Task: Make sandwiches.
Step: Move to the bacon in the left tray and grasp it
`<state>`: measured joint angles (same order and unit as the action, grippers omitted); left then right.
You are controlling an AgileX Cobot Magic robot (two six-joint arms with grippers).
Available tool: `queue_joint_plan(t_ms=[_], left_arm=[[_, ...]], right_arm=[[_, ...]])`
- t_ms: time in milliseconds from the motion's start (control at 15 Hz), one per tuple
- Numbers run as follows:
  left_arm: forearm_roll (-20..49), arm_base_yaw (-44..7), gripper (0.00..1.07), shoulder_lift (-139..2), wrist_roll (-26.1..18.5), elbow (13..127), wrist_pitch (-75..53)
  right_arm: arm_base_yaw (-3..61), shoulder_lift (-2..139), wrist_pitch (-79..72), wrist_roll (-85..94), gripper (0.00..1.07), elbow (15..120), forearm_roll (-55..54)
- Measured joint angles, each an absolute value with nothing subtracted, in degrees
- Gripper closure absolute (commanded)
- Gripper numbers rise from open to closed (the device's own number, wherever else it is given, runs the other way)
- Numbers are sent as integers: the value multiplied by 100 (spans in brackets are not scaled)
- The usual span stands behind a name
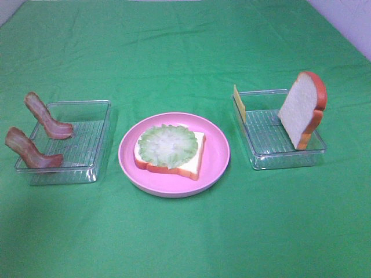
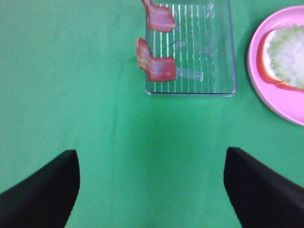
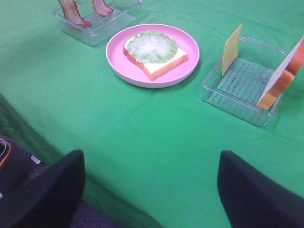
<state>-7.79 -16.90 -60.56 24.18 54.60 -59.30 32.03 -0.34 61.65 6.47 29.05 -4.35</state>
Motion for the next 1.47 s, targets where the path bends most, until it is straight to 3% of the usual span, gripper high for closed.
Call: queue_joint_plan(t_ms=[67,600,1000,1467], left_arm=[[-837,-1690,29,-7122,2418,5884,-6056],[-882,-1576,30,-9901,2418,7340,-6486],[-716,-819,31,-10319,2418,7380,-6325],[-378,-745,46,-10840,2108,7385,-5495]], right_arm=[[3203,-34,6165,647,34,2905,-435],[3203,-34,6165,647,34,2905,-435],[3203,-34,6165,647,34,2905,-435],[3203,-34,6165,647,34,2905,-435]])
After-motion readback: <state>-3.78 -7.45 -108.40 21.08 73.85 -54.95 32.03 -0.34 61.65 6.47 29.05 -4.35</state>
